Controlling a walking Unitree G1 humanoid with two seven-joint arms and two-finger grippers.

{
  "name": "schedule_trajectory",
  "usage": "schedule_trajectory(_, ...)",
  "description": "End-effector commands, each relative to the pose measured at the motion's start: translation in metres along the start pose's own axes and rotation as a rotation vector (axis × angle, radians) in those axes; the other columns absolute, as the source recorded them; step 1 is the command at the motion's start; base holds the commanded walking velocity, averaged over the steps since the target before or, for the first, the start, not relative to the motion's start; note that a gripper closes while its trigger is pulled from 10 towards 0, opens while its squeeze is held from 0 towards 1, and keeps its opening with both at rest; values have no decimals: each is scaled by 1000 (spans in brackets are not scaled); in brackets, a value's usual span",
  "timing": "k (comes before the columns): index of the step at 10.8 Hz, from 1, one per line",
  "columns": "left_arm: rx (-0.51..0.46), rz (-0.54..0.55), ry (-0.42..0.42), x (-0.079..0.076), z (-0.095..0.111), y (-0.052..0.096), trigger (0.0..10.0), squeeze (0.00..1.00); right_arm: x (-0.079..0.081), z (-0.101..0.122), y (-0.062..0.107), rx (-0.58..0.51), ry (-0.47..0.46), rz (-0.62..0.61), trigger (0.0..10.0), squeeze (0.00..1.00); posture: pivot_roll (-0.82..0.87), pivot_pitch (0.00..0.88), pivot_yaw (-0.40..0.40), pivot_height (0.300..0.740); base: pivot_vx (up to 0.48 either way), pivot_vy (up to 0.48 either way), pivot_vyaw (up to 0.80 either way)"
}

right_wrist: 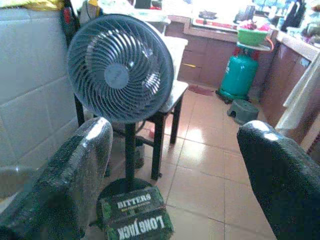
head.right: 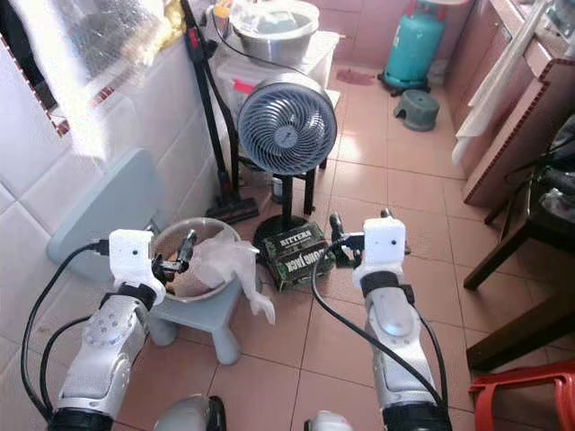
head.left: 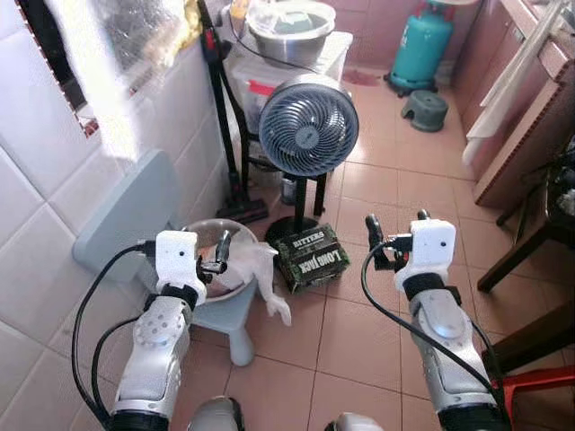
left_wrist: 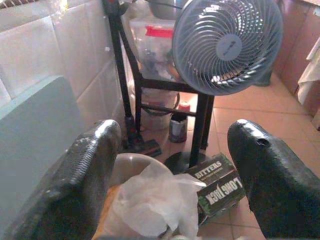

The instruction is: Setting the table

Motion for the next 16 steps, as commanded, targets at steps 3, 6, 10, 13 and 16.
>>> schedule_trajectory(3, 1, -23, 17, -4, -1, 1, 10000, 0, -2, -5, 3, 12, -4, -10, 10000, 0, -71, 0, 25, 740, 0, 0, -533)
schedule_trajectory(6, -9, -28, 15, -6, 2, 0, 10000, 0, 1, -1, 0, 0, 3, -1, 10000, 0, -75, 10, 21, 740, 0, 174, -800)
schedule_trajectory(10, -21, -60, 35, -8, 5, 3, 10000, 0, 2, -5, 7, 15, 2, -5, 10000, 0, -74, 38, 25, 740, 0, 0, -800)
schedule_trajectory(13, -15, -59, 30, -6, 6, 4, 10000, 0, 0, -4, 8, 19, -13, -17, 10000, 0, -74, 47, 30, 740, 0, 0, -800)
schedule_trajectory(16, -15, -68, 33, -2, 8, 1, 10000, 0, -1, 1, 3, 7, -18, -32, 10000, 0, -81, 58, 40, 740, 0, 0, -800)
Point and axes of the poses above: a point about 5 cm out from each wrist's last joint towards the gripper, its own y axis pointing back from the gripper into the wrist, its own z axis along the axis of the wrist's last joint, x = y × z, the point moved 2 cm from there along -y, pointing out of the wrist towards the gripper, and after that the axes turned 5 degrees about -y, right-handed, at the moved point
